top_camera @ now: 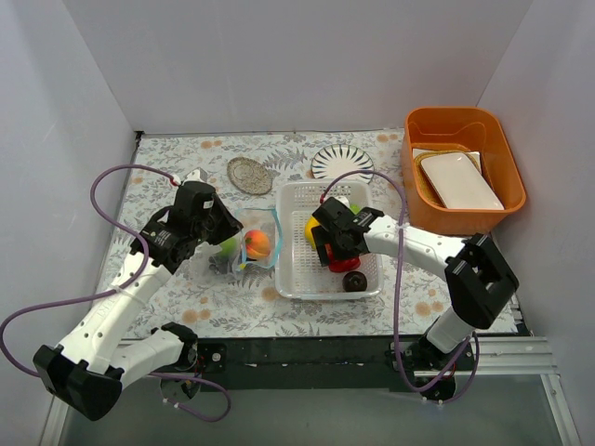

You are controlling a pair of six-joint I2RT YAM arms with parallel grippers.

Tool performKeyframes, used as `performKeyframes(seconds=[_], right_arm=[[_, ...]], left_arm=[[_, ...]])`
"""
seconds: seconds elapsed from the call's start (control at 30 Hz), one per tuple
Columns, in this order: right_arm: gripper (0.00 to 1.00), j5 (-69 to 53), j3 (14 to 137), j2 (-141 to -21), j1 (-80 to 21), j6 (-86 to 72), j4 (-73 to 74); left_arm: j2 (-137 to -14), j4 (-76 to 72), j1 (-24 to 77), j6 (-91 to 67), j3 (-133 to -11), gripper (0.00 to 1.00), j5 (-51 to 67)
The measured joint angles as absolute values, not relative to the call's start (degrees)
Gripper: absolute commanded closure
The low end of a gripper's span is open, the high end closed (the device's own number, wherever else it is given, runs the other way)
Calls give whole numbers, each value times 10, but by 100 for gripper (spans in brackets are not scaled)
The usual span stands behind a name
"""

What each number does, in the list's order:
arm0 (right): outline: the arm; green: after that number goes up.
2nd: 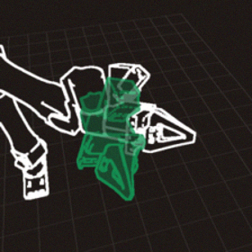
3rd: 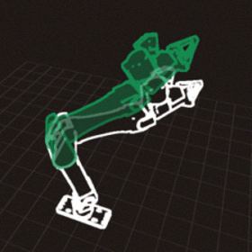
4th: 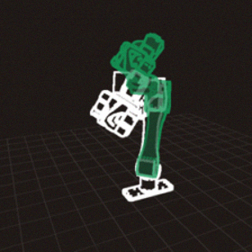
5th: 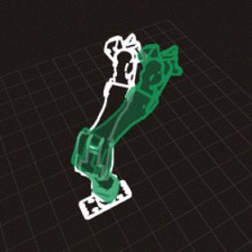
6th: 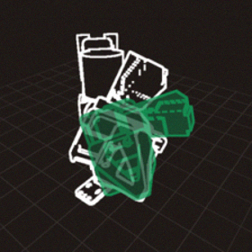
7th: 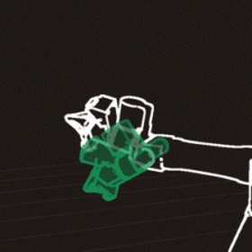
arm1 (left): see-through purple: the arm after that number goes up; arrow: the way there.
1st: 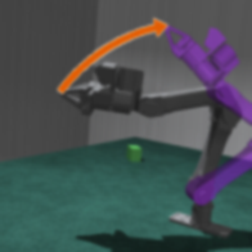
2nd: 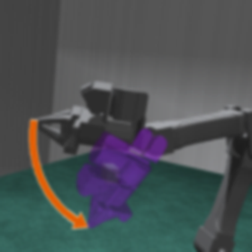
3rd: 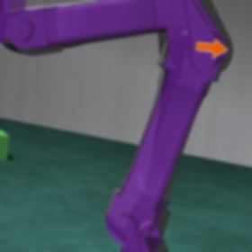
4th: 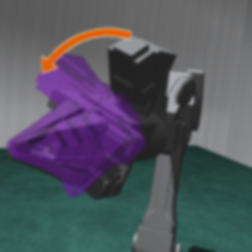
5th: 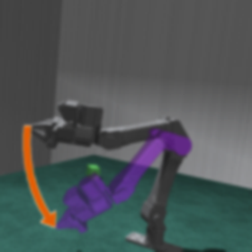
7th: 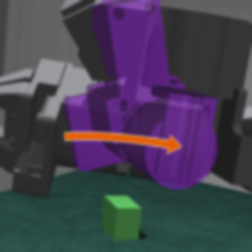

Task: Place the food in the zip-top bag and seal the zipper
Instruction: Pick up the fake vegetable from the bin.

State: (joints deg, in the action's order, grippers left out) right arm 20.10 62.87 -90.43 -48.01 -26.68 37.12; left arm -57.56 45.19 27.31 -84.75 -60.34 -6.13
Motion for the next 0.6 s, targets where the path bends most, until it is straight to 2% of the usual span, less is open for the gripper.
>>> performKeyframes(seconds=[0.07,0.17,0.2,0.27,0.3,0.37,0.4,0.43,0.53,0.6], right_arm=[[5,196,629,-919,-480,-262,369],[15,193,634,-925,-480,-253,364],[24,191,636,-926,-480,-251,361],[32,186,640,-926,-480,-244,358],[38,185,643,-925,-480,-240,356],[42,177,648,-921,-478,-236,343],[52,173,649,-919,-478,-234,336],[56,167,649,-917,-478,-233,330],[61,150,653,-913,-477,-225,318],[69,143,654,-910,-477,-222,314]], left_arm=[[-576,450,273,-847,-603,100,-58],[-576,449,273,-846,-603,100,-54],[-576,449,273,-846,-603,100,-53],[-577,449,273,-846,-603,100,-53],[-577,449,273,-845,-603,100,-53],[-577,449,273,-844,-603,100,-53],[-577,449,273,-844,-603,100,-52],[-577,449,273,-844,-603,100,-52],[-577,447,273,-844,-600,100,-51],[-577,447,273,-844,-598,100,-51]])
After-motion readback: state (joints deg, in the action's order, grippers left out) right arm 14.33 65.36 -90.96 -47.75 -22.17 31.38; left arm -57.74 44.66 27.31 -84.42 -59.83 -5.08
